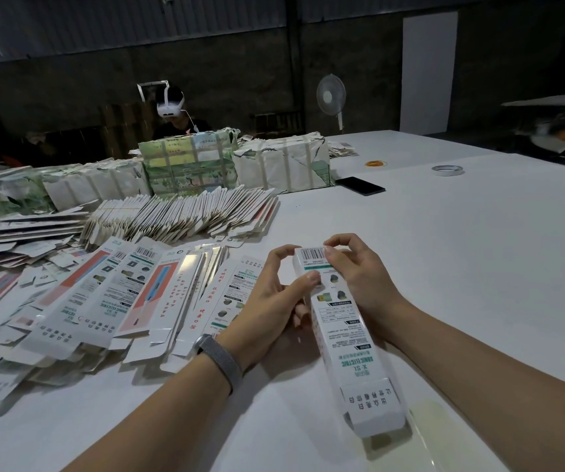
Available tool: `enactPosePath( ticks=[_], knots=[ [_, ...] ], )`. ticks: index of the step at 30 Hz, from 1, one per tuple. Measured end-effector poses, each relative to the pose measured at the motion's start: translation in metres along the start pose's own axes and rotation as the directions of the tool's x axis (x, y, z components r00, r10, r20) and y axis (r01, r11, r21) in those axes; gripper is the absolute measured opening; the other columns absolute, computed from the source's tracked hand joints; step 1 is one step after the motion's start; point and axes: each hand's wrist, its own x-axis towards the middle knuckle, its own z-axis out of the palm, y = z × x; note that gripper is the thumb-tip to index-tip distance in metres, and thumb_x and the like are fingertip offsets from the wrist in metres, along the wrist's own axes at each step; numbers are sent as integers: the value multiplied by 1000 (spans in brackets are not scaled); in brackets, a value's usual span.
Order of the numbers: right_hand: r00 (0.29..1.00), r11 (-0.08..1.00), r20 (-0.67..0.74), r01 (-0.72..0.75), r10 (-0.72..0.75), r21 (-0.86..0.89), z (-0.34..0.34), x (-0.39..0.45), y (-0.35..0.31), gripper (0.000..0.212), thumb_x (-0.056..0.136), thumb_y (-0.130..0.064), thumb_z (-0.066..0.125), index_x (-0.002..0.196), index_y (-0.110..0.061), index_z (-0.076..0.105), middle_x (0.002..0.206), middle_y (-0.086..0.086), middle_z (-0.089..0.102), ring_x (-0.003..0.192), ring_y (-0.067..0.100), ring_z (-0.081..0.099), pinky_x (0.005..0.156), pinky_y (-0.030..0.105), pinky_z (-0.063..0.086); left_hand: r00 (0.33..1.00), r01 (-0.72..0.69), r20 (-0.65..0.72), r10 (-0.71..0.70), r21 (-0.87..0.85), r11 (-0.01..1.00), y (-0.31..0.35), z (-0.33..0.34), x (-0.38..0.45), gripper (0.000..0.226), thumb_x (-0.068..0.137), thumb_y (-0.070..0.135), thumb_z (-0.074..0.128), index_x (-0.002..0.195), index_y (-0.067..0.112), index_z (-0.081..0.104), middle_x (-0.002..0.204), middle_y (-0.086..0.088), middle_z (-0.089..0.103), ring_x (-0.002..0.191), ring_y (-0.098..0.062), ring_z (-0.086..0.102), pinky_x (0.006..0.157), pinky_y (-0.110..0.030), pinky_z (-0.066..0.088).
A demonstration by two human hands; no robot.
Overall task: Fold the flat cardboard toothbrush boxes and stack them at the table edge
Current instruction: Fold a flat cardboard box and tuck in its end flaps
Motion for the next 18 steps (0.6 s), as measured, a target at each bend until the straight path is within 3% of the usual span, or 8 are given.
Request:
enactPosePath(
  ticks=[2,5,7,10,12,14,15,18],
  knots=[
    [1000,996,-21,8,-10,-90,0,1,2,3,100,-25,58,102,-24,61,97,7,69,63,21,72,52,28,54,1000,-17,-26,17,22,1000,0,-1,0,55,81,45,74,123,27,43,92,-32,72,55,-24,55,52,-32,50],
    [999,964,-29,36,-45,-264,-4,3,0,9,98,-29,61,106,-28,65,102,-1,66,68,15,73,57,28,56,999,-38,-36,38,17,999,-2,0,-1,51,87,43,76,120,26,42,85,-23,75,51,-18,62,48,-27,51],
    [999,912,33,53,-44,-407,-5,2,-6,24,96,-37,62,119,-33,62,105,-6,64,74,12,72,59,25,56,996,-61,-68,61,9,998,-3,0,-1,50,85,41,73,121,25,42,75,-16,74,47,-16,61,44,-23,49],
    [985,779,174,89,25,-620,-7,-3,-26,69,82,-52,59,147,-36,43,111,-13,58,91,8,66,75,25,56,991,-76,-113,77,19,997,-5,-2,2,55,80,50,76,122,34,45,59,-7,67,42,-14,55,41,-24,47],
    [971,745,226,91,82,-661,-10,-8,-41,76,82,-49,62,151,-32,38,113,-10,57,94,6,64,80,24,55,989,-85,-123,88,29,996,-8,-4,3,47,80,52,78,116,43,48,56,-6,65,41,-16,53,39,-26,47],
    [951,730,271,82,146,-679,-10,-18,-52,72,84,-44,69,149,-33,39,108,-13,57,87,0,65,72,15,53,987,-98,-126,103,42,994,-10,-4,4,46,77,52,78,114,47,50,56,-7,64,40,-17,52,39,-26,46],
    [946,699,279,87,166,-710,-9,-22,-54,78,83,-45,71,151,-34,35,111,-11,57,90,0,64,74,16,54,986,-101,-131,106,42,994,-10,-3,5,48,73,53,77,113,48,51,59,-9,66,40,-17,52,39,-26,46],
    [966,587,214,92,142,-804,-4,-35,-58,91,83,-46,72,158,-29,23,130,1,51,111,19,57,94,38,52,986,-106,-128,111,48,993,-9,-4,9,51,71,55,75,117,53,52,71,-14,72,42,-17,52,40,-30,49]
  ],
)
